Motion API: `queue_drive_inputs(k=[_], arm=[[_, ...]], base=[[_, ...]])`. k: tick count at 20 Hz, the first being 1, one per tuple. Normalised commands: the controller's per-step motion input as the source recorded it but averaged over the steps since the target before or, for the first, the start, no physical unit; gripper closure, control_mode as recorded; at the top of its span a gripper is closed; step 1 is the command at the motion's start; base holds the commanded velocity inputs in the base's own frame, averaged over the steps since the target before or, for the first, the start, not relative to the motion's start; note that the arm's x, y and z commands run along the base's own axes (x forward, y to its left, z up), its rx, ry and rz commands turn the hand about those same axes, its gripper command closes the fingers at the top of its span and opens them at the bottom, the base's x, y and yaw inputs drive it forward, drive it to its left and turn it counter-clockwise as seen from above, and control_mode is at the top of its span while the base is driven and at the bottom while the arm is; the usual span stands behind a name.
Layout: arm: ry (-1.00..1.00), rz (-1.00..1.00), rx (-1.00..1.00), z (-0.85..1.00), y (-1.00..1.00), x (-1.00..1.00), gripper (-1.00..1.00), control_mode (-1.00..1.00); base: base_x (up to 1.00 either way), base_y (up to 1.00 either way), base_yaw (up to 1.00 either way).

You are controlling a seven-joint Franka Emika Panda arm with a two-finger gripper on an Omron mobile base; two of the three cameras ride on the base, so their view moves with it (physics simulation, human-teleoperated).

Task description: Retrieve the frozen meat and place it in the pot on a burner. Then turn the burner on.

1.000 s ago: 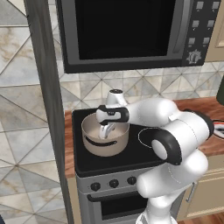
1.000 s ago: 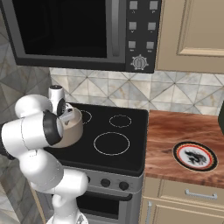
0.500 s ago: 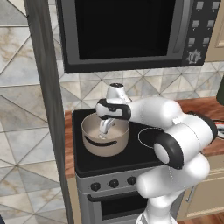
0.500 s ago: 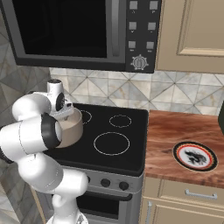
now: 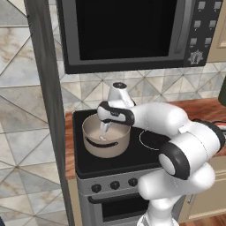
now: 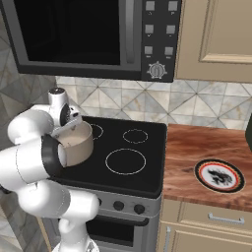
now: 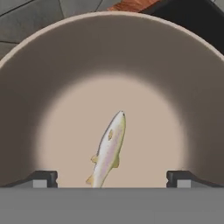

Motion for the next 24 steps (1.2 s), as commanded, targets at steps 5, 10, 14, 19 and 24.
queue_drive_inputs(k=[5,10,14,19,24], arm=[[-0.1,-0.01,0.01,0.0,0.0,0.0,-1.0,-1.0],[0.0,0.0,0.03,0.36,0.0,0.0,-1.0,-1.0],[-0.01,-0.01,0.1,0.41,0.0,0.0,-1.0,-1.0],[-0.05,0.0,0.08,-0.02,0.06,0.0,-1.0,-1.0],[-0.05,-0.01,0.09,-0.02,0.08,0.01,-1.0,-1.0]], base=[[0.0,0.0,0.0],[0.0,0.0,0.0],[0.0,0.0,0.0],[0.0,0.0,0.0],[0.0,0.0,0.0]])
